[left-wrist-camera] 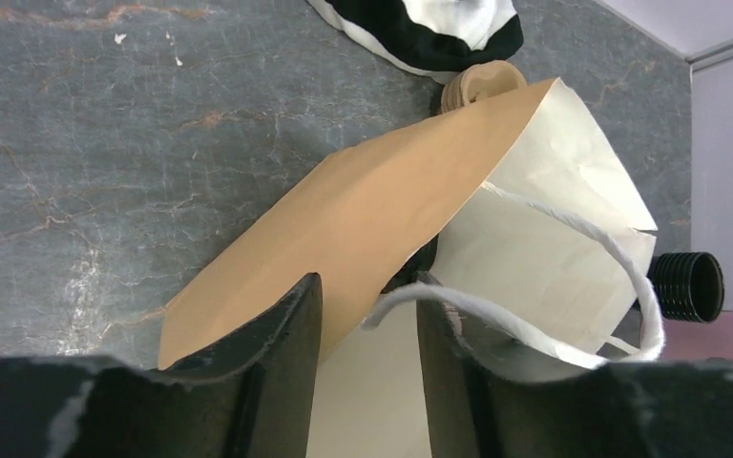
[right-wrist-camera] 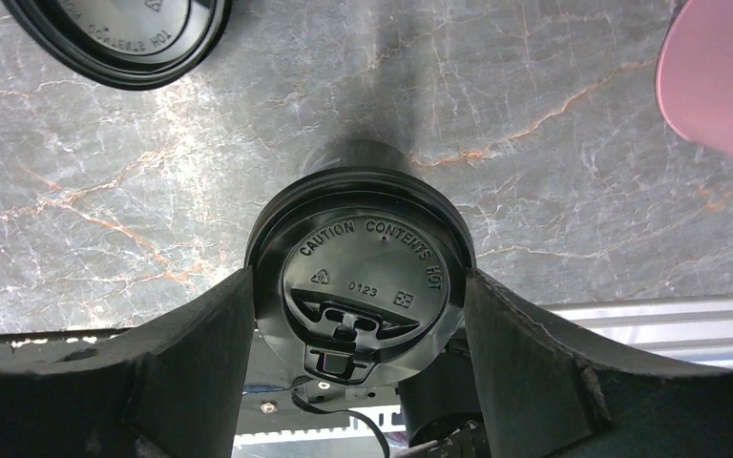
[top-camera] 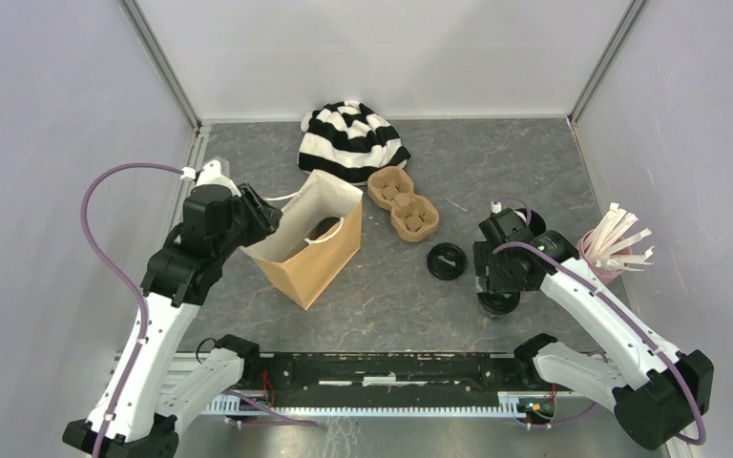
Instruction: Pack the takeout coffee
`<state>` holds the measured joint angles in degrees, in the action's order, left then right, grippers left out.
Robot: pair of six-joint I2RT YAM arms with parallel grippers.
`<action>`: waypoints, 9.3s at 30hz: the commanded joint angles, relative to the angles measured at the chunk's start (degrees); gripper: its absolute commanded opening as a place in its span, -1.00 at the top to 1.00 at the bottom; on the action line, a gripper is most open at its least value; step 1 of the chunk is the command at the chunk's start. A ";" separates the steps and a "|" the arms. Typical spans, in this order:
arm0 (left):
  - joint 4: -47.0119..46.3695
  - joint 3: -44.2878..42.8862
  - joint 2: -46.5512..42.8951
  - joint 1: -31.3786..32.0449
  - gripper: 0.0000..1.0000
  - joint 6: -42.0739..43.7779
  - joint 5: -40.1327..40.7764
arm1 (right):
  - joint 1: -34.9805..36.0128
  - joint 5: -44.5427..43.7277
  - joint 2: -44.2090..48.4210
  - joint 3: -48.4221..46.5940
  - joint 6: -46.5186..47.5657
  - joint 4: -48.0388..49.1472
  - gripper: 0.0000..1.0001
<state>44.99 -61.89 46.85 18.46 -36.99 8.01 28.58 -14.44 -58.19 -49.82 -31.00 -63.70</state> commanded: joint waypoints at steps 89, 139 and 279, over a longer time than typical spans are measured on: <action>1.33 -4.87 6.98 2.55 0.96 -27.22 17.47 | 22.44 34.13 -26.02 -69.17 8.42 16.57 -0.30; -6.30 4.06 -1.81 2.53 0.96 -26.07 17.41 | 42.92 -10.77 -44.73 -76.61 7.04 -1.01 -0.16; -15.46 -12.01 20.29 -0.45 0.96 37.62 -19.62 | 37.88 1.52 -39.27 -55.62 27.29 12.96 -0.12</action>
<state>41.60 -78.13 75.22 17.91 -1.41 -12.10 66.63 -13.06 -97.08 -100.66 -2.57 -49.36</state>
